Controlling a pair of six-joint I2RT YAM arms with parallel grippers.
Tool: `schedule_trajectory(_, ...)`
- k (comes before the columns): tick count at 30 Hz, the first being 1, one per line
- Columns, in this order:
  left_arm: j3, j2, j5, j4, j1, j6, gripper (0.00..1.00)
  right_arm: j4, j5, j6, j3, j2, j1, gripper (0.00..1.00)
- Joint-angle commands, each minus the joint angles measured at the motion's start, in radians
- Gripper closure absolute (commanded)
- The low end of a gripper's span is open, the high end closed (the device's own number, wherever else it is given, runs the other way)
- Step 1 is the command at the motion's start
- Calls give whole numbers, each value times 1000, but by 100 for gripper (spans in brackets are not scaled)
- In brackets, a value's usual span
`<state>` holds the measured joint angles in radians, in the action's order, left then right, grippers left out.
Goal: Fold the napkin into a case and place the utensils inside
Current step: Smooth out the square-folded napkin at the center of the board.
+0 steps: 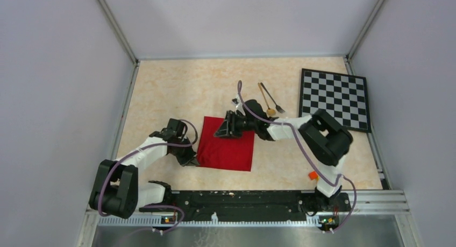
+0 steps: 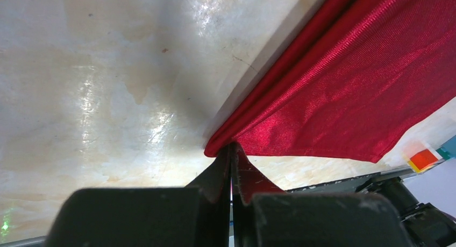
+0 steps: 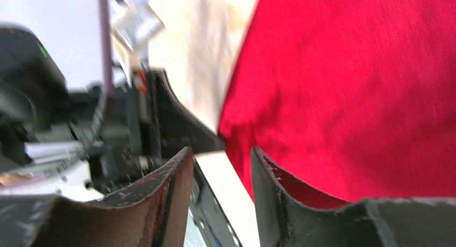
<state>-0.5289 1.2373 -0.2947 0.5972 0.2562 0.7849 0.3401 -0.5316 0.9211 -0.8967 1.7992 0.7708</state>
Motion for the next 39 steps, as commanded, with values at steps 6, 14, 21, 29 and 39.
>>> schedule_trajectory(6, 36, 33, 94, -19, 2, 32, 100, 210, -52, 159, -371, 348, 69, 77)
schedule_trajectory(14, 33, 45, 107, -5, 3, 34, 100, 149, -14, 110, -490, 509, 55, 85)
schedule_trajectory(21, 29, 40, 114, 4, 3, 37, 100, 140, -37, 94, -589, 594, -14, 80)
schedule_trajectory(29, 26, 25, 81, -10, 5, 19, 100, -20, -87, 7, -828, 727, -82, 71)
schedule_trajectory(39, -115, -125, -129, 41, 4, -89, 76, -573, -65, -295, -1026, 506, -119, 57)
